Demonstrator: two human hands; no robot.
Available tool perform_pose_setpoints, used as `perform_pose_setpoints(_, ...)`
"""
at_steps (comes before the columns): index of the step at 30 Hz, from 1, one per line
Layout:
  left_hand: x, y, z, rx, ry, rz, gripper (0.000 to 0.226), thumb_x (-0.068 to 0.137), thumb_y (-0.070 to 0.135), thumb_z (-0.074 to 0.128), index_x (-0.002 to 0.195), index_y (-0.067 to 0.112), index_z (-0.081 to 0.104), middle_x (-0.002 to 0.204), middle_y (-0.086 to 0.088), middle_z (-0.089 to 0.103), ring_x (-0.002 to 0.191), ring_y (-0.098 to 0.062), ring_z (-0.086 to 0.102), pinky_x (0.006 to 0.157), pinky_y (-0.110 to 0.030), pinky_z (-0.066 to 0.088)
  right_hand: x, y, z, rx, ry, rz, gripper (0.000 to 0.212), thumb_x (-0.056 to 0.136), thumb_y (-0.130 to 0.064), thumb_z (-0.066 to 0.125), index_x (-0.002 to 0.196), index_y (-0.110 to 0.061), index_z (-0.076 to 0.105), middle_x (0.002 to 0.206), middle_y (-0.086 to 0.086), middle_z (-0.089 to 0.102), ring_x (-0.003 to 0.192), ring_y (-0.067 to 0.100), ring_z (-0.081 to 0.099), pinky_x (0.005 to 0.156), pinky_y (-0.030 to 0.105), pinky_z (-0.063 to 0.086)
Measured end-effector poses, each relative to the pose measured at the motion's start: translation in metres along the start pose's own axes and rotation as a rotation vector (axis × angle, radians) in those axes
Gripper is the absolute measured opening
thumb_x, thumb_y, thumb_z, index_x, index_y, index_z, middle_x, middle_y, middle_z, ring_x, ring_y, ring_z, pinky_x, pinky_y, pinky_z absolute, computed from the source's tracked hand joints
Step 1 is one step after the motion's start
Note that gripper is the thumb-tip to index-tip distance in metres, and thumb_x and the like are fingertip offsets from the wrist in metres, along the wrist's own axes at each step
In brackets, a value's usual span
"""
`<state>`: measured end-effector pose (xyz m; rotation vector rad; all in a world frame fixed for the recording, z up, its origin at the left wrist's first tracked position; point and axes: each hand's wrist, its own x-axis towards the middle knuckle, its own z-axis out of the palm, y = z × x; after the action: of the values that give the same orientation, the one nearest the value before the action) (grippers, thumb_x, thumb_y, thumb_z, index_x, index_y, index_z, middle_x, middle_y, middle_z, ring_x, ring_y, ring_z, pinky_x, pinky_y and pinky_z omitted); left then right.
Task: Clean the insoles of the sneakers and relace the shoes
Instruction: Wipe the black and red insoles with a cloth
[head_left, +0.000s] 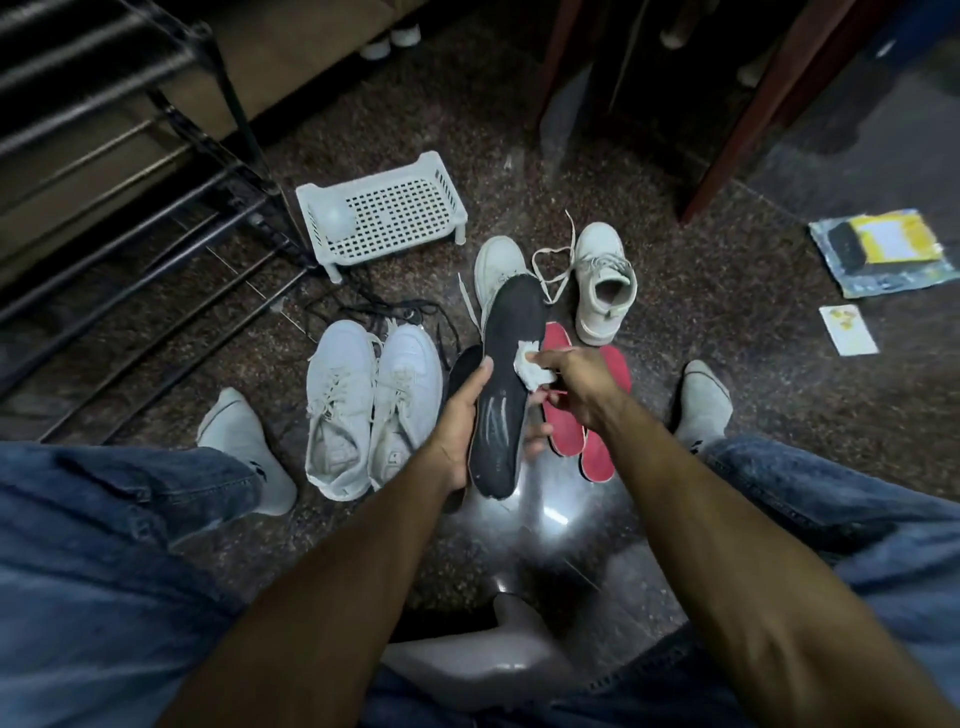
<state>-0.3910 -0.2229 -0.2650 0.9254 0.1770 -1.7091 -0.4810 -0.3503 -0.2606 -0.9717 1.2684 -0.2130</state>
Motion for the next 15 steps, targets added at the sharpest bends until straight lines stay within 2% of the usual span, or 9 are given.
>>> perform_pose_setpoints(2,-0.005,0.005,0.001,-0.046,-0.014,0.047,0.068,0.084,0.061,0.049,0.110,0.000,0.068,0.099,-0.013,0.068,0.065,-0.027,0.067,0.060,-0.033,0.054,-0.010,-0.012,0.008,-0.107,0.047,-0.172,0.021,0.082,-0.008,0.072,0.066,-0.015,0.060,0.050,-0.004,0.053,0.042,0.012,0.048,0.039,0.018,0.038)
perform_pose_setpoints(5,-0.012,0.011,0.005,-0.139,-0.060,0.129,0.068,0.089,0.063,0.043,0.093,0.003,0.074,0.083,-0.014,0.068,0.063,-0.027,0.064,0.055,-0.031,0.051,-0.026,-0.031,0.016,-0.323,0.075,-0.452,0.026,0.081,-0.003,0.071,0.064,-0.020,0.061,0.057,-0.005,0.055,0.050,0.011,0.051,0.050,0.026,0.047)
perform_pose_setpoints(7,-0.014,0.016,0.008,-0.173,-0.071,0.167,0.064,0.091,0.061,0.041,0.098,0.007,0.074,0.086,-0.014,0.069,0.069,-0.028,0.065,0.061,-0.033,0.052,-0.039,-0.038,0.022,-0.447,0.036,-0.579,0.026,0.079,0.003,0.069,0.073,-0.020,0.060,0.063,-0.005,0.056,0.058,0.014,0.053,0.057,0.028,0.047)
perform_pose_setpoints(10,-0.019,0.023,0.017,-0.193,-0.058,0.203,0.060,0.091,0.059,0.043,0.115,0.010,0.068,0.102,-0.017,0.069,0.088,-0.029,0.066,0.079,-0.038,0.054,-0.063,-0.033,0.036,-0.563,-0.093,-0.628,0.026,0.083,0.009,0.062,0.095,-0.015,0.061,0.071,-0.001,0.055,0.051,0.011,0.052,0.046,0.023,0.049)
perform_pose_setpoints(11,-0.019,0.024,0.018,-0.185,-0.044,0.208,0.061,0.091,0.059,0.043,0.117,0.009,0.067,0.105,-0.017,0.069,0.094,-0.029,0.066,0.085,-0.038,0.053,-0.069,-0.029,0.040,-0.634,-0.090,-0.663,0.025,0.084,0.006,0.061,0.098,-0.015,0.066,0.075,-0.002,0.058,0.055,0.011,0.056,0.050,0.025,0.052)
perform_pose_setpoints(12,-0.021,0.025,0.019,-0.184,-0.032,0.214,0.062,0.090,0.059,0.044,0.119,0.008,0.065,0.108,-0.017,0.068,0.098,-0.029,0.066,0.091,-0.038,0.051,-0.073,-0.025,0.043,-0.745,-0.057,-0.733,0.025,0.084,0.003,0.061,0.099,-0.014,0.071,0.080,-0.003,0.061,0.065,0.012,0.061,0.062,0.025,0.052)
perform_pose_setpoints(13,-0.022,0.026,0.018,-0.195,-0.028,0.223,0.063,0.090,0.059,0.045,0.122,0.007,0.064,0.110,-0.016,0.067,0.102,-0.029,0.065,0.095,-0.038,0.048,-0.076,-0.021,0.044,-0.834,-0.040,-0.794,0.026,0.084,0.002,0.061,0.100,-0.013,0.074,0.086,-0.002,0.063,0.078,0.015,0.064,0.073,0.021,0.047)
perform_pose_setpoints(15,-0.024,0.030,0.014,-0.218,-0.025,0.230,0.063,0.090,0.059,0.045,0.121,0.007,0.064,0.109,-0.014,0.067,0.100,-0.027,0.065,0.093,-0.037,0.050,-0.080,-0.018,0.045,-0.929,-0.081,-0.831,0.035,0.082,0.005,0.055,0.108,-0.010,0.074,0.101,0.005,0.065,0.095,0.020,0.061,0.081,0.014,0.037)
